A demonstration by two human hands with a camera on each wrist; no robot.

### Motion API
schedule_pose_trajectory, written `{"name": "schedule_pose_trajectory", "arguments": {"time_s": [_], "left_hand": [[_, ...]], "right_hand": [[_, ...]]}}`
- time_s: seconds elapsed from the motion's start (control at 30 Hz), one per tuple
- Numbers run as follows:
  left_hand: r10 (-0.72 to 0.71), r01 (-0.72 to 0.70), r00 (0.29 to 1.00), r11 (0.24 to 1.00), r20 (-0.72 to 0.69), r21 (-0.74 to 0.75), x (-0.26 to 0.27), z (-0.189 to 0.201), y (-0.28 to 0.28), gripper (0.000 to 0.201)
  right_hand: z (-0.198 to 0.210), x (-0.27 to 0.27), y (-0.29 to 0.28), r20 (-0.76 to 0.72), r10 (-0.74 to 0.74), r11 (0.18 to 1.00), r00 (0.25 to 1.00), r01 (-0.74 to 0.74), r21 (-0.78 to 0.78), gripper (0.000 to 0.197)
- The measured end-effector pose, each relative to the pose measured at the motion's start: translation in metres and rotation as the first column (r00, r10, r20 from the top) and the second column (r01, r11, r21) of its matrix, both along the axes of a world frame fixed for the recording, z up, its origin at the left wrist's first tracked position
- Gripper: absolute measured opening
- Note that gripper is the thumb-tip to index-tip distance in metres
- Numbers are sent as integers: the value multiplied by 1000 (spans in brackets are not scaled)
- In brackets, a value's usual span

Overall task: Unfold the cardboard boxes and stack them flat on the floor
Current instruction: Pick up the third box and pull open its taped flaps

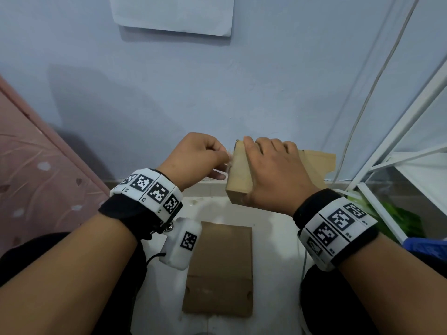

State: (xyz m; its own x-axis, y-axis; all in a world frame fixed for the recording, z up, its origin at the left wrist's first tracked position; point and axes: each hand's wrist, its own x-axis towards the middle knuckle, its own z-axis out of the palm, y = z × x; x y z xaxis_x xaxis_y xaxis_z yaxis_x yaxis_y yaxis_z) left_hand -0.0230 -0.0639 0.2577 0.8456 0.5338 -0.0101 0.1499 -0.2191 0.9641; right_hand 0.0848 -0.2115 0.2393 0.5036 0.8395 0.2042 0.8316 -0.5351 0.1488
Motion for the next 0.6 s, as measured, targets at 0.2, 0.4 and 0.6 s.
{"name": "schedule_pose_trajectory", "arguments": {"time_s": [0.2, 0.4, 0.6], "left_hand": [[63, -47, 996, 969, 59, -241, -1, 7, 1, 7], [113, -95, 991, 972, 70, -216, 0, 5, 0, 19], [77, -71, 995, 993, 65, -98, 0, 5, -7, 24]], "right_hand": [[5, 4, -4, -59, -8, 998, 998, 11, 60, 121], [7, 3, -4, -108, -4, 996, 994, 14, 89, 122], [7, 3, -5, -127, -15, 995, 992, 27, 95, 124]]}}
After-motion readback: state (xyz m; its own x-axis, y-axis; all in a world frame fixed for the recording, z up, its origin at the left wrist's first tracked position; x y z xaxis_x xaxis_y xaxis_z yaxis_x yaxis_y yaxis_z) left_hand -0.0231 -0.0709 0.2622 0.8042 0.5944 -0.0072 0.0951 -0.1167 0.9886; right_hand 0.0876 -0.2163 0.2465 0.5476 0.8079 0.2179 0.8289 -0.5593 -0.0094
